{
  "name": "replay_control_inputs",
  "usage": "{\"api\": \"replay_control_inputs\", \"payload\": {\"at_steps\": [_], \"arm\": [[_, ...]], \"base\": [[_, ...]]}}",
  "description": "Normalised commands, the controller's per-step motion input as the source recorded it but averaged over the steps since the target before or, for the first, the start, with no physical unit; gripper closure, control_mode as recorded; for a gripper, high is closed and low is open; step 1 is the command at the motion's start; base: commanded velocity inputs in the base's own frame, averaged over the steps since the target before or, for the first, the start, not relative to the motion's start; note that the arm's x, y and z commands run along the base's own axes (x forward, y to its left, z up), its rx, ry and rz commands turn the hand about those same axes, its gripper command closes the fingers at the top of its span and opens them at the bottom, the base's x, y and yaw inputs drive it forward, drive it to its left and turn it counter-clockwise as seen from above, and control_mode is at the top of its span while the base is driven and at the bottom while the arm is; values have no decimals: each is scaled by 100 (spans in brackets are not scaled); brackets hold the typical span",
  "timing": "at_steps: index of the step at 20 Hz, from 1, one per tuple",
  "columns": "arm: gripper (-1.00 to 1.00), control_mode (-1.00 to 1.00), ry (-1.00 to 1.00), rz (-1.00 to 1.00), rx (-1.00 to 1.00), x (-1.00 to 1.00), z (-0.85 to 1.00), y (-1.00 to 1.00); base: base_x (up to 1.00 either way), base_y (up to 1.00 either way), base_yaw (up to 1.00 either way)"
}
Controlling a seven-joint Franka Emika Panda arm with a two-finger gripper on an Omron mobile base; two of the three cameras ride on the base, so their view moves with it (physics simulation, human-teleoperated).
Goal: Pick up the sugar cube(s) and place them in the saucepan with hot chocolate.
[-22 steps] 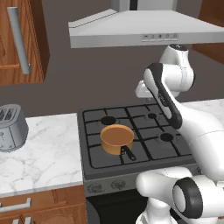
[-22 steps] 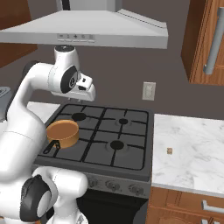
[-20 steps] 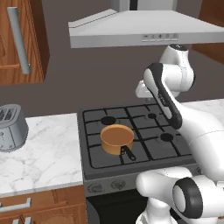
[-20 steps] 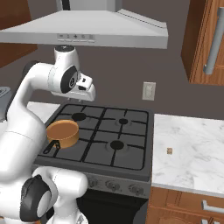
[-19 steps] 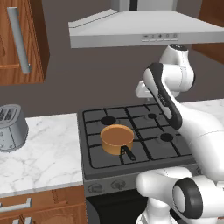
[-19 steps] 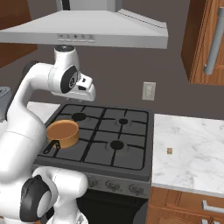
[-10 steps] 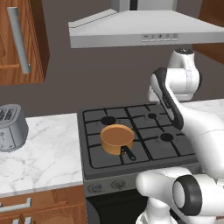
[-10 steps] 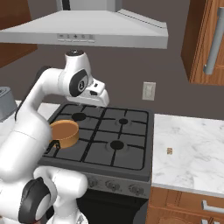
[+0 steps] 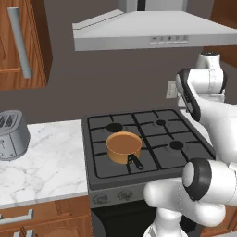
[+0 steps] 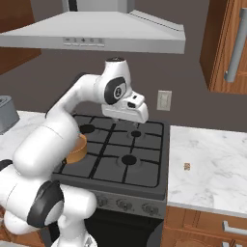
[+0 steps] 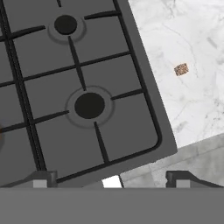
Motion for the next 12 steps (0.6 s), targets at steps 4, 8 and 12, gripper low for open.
{"api": "replay_control_inputs", "payload": {"at_steps": [4,8,12], "arm": [[-100,-100,0,0,5,14,-41,-83],[-100,-100,0,0,5,16,-66,-94],[-100,-100,0,0,4,32,-51,-100]], "base": [[0,0,0],[0,0,0],[0,0,0]]}}
